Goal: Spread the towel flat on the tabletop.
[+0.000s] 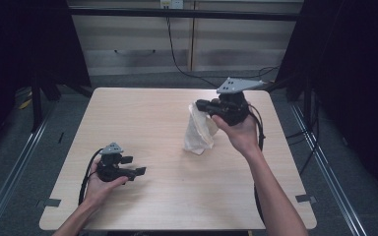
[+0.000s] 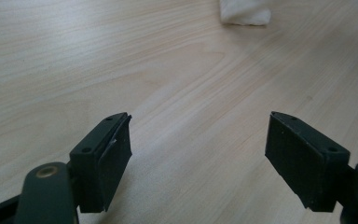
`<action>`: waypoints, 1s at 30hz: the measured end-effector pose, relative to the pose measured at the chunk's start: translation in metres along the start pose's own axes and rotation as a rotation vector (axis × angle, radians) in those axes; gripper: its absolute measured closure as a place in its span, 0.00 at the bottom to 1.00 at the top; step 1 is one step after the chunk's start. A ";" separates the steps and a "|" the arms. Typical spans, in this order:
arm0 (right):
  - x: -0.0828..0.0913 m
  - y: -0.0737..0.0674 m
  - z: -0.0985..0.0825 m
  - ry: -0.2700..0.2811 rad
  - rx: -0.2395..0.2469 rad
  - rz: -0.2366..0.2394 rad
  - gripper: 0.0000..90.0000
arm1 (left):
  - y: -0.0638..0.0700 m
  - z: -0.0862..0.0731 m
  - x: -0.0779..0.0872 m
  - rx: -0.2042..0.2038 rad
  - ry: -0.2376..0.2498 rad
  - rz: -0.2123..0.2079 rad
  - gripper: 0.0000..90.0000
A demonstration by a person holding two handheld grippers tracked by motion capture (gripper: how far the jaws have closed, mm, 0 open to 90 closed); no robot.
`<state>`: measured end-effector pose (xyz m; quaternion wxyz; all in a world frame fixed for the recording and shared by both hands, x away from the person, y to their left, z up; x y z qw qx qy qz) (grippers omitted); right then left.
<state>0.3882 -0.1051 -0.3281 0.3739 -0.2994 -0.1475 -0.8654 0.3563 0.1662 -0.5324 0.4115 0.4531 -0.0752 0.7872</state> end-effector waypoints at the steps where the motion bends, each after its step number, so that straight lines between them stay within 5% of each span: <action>1: -0.007 -0.002 -0.006 -0.011 -0.001 0.012 0.97 | 0.001 0.000 -0.001 -0.006 -0.005 0.001 0.25; 8: -0.045 -0.013 -0.042 -0.041 -0.047 0.085 0.97 | 0.002 0.000 -0.002 -0.003 -0.006 0.004 0.25; 9: -0.058 -0.020 -0.055 -0.053 -0.064 0.124 0.97 | 0.002 0.000 -0.002 -0.001 -0.006 0.001 0.25; 17: -0.094 -0.030 -0.092 -0.114 -0.109 0.168 0.97 | 0.003 0.000 -0.002 -0.017 -0.008 0.003 0.25; 26: -0.093 -0.021 -0.123 -0.128 -0.154 0.134 0.97 | 0.007 0.007 -0.009 -0.029 -0.016 -0.002 0.30; 30: -0.092 -0.014 -0.142 -0.156 -0.176 0.103 0.97 | 0.014 0.021 -0.009 -0.040 0.019 -0.006 0.32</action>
Point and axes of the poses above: each handheld gripper's, and its own axes: x roughly backward along the jaws, z roughly out of its top, y roughly to its right, the point moved 7 cm from there along -x, roughly forward along the jaws, and after that the axes turned 14 degrees about -y, right-handed, at the moved point
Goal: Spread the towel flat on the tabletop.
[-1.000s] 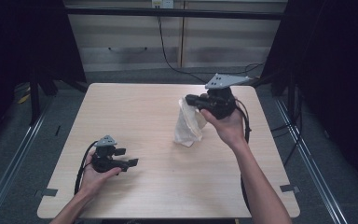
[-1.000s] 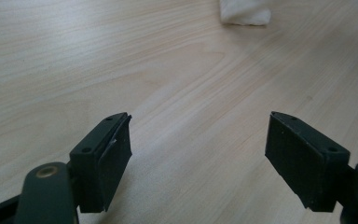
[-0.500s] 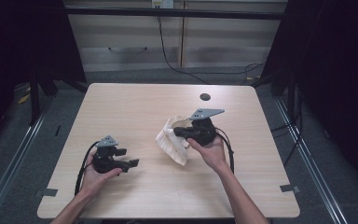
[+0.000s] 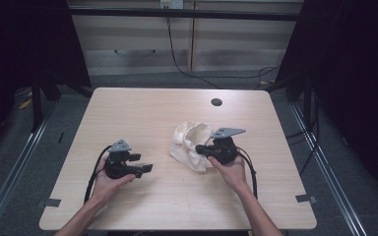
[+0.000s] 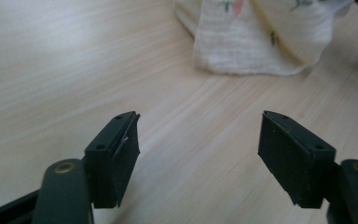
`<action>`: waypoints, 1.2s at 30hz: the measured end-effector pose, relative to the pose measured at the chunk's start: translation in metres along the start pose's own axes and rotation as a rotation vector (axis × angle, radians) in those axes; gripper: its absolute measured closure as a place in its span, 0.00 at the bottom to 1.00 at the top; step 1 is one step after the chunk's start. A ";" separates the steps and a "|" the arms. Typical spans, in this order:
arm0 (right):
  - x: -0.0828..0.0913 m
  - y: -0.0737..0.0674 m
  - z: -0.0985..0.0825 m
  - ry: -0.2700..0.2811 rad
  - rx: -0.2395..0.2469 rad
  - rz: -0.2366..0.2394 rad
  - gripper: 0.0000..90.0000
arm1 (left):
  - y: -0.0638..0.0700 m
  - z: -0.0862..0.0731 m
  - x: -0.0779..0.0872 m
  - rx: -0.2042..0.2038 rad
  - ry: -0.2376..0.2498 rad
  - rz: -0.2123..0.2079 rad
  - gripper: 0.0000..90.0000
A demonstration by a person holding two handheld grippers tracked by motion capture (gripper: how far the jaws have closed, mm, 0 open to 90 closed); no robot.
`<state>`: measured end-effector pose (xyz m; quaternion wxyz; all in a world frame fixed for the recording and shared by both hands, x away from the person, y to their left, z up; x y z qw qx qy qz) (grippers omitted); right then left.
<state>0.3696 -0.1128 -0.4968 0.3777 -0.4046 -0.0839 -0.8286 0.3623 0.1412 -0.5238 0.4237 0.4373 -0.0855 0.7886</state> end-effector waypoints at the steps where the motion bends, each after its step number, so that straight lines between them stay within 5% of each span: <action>1: 0.000 0.006 -0.008 -0.011 -0.015 -0.014 0.97 | 0.002 0.003 0.000 -0.003 -0.005 -0.012 0.32; 6: -0.012 0.019 -0.022 -0.052 -0.041 -0.051 0.97 | 0.005 0.005 0.002 -0.028 -0.002 -0.009 0.33; 12: -0.035 0.019 -0.030 -0.114 -0.036 -0.063 0.97 | 0.003 0.000 -0.001 -0.006 0.001 -0.013 0.35; 28: -0.047 -0.016 -0.036 -0.140 0.041 0.030 0.97 | 0.006 -0.003 -0.006 -0.015 0.002 -0.057 0.44; 36: -0.049 -0.031 -0.039 -0.144 0.069 0.073 0.97 | 0.010 -0.005 -0.016 -0.048 -0.021 -0.035 0.42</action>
Point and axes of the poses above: each handheld gripper's, and its own axes: x roughly backward along the jaws, z roughly out of its top, y roughly to its right, the point moved 7 cm from there along -x, roughly forward along the jaws, and after that the axes turned 14 degrees about -y, right-handed, at the moved point
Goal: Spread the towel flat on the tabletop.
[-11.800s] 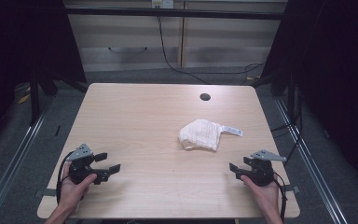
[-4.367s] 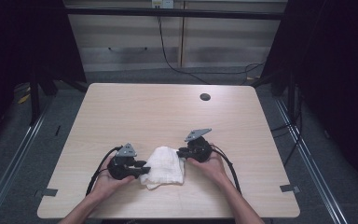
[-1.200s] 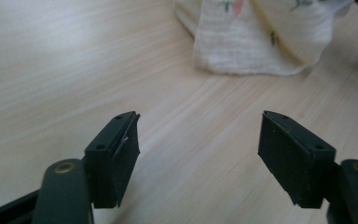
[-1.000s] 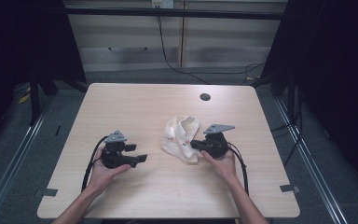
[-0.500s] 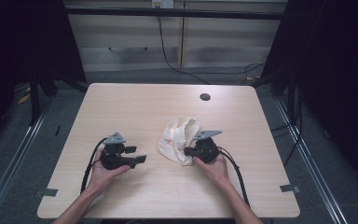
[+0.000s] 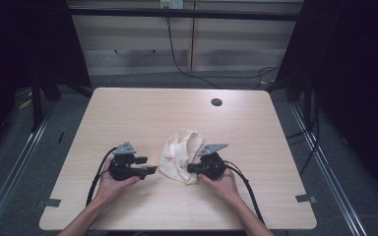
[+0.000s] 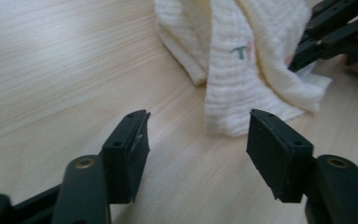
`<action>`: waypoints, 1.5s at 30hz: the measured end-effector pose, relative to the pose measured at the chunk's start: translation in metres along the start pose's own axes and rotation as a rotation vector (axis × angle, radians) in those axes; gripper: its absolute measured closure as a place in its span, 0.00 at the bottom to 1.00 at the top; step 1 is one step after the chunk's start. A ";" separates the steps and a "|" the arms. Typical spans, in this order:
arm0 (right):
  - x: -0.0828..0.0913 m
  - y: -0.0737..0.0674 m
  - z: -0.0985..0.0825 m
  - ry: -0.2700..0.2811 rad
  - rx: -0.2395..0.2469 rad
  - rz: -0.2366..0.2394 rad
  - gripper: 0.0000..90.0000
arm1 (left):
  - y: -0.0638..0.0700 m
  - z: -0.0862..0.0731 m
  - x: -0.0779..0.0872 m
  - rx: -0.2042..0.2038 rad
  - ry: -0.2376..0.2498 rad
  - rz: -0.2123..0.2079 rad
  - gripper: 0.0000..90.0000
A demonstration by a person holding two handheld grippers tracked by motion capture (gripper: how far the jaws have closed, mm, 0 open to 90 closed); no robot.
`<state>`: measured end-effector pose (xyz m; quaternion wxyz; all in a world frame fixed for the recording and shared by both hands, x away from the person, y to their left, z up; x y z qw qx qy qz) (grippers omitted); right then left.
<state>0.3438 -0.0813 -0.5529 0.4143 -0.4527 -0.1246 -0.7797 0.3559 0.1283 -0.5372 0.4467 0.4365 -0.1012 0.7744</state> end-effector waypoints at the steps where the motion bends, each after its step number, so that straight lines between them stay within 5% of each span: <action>1: 0.000 -0.001 0.000 0.001 0.004 0.005 0.97 | 0.001 0.000 -0.002 -0.018 -0.010 -0.006 0.42; 6: -0.003 -0.007 0.002 -0.003 0.019 0.018 0.97 | 0.007 0.001 -0.008 -0.055 -0.017 -0.020 0.48; 18: -0.004 -0.009 0.005 -0.006 0.014 0.021 0.97 | 0.012 0.003 -0.004 -0.086 0.008 -0.074 0.95; 31: 0.018 0.004 0.012 0.057 -0.023 -0.027 0.97 | 0.012 0.006 0.013 -0.072 0.063 -0.109 0.97; 45: 0.089 0.032 0.011 0.240 -0.122 -0.095 0.97 | -0.002 0.007 0.040 -0.011 0.152 -0.123 0.97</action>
Point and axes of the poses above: each handheld gripper's, and its own axes: x roughly backward along the jaws, z roughly out of its top, y roughly to its right, the point moved 7 cm from there along -x, roughly forward along the jaws, and after that the axes turned 14 degrees about -y, right-handed, at the moved point
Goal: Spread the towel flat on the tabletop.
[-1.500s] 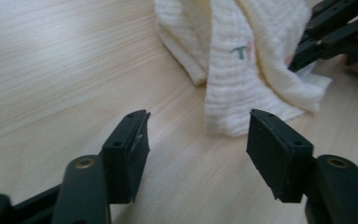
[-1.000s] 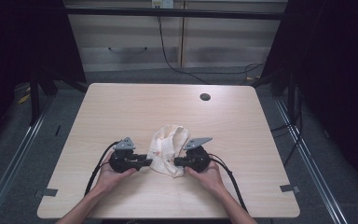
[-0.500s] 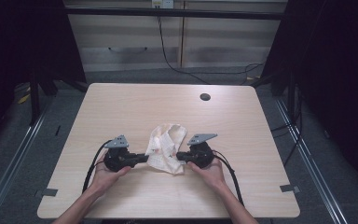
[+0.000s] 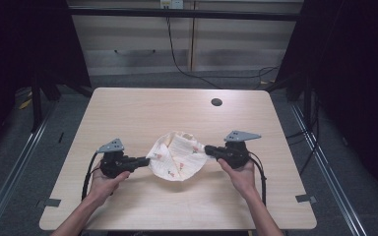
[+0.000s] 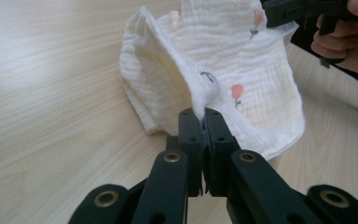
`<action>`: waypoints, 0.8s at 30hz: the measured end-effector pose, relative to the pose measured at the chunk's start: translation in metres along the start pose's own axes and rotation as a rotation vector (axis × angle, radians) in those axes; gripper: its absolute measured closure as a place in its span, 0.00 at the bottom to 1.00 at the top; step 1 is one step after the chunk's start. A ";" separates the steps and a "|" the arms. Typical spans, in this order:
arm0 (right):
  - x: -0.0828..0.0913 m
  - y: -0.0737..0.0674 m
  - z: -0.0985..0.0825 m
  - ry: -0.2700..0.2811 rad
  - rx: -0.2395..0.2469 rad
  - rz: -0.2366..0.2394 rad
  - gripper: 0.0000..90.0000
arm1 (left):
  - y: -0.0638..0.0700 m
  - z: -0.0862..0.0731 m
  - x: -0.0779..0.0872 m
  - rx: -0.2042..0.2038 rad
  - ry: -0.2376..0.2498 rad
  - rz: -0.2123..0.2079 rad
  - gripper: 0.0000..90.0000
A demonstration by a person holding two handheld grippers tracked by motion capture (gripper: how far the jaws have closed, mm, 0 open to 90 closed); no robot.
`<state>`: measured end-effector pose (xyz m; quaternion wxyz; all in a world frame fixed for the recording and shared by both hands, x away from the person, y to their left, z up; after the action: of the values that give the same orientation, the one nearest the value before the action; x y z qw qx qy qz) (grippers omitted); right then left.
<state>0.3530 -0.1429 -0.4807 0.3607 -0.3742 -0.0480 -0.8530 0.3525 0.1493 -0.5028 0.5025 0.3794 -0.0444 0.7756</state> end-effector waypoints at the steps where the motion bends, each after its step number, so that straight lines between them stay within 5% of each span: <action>1: 0.004 0.003 0.000 0.012 -0.003 -0.006 0.97 | -0.001 0.001 0.002 0.011 0.012 0.001 0.97; 10: 0.024 0.010 0.007 0.067 -0.020 -0.029 0.97 | 0.000 0.010 0.015 0.041 0.051 0.007 0.97; 16: 0.035 0.008 0.021 0.104 -0.002 -0.051 0.97 | 0.007 0.032 0.036 0.021 0.115 0.011 0.97; 20: 0.044 0.009 0.034 0.151 -0.022 -0.058 0.97 | 0.005 0.052 0.051 0.051 0.183 0.023 0.97; 24: 0.052 0.011 0.050 0.178 -0.029 -0.077 0.98 | 0.003 0.073 0.061 0.045 0.187 0.062 0.97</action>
<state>0.3666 -0.1640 -0.4124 0.3248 -0.3000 -0.0177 -0.8968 0.3770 0.1604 -0.4121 0.4716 0.3149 0.0084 0.8236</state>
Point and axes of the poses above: each handheld gripper's, and its own axes: x roughly backward along the jaws, z roughly out of its top, y roughly to its right, the point moved 7 cm from there along -x, roughly forward along the jaws, and after that the axes turned 14 degrees about -y, right-handed, at the moved point
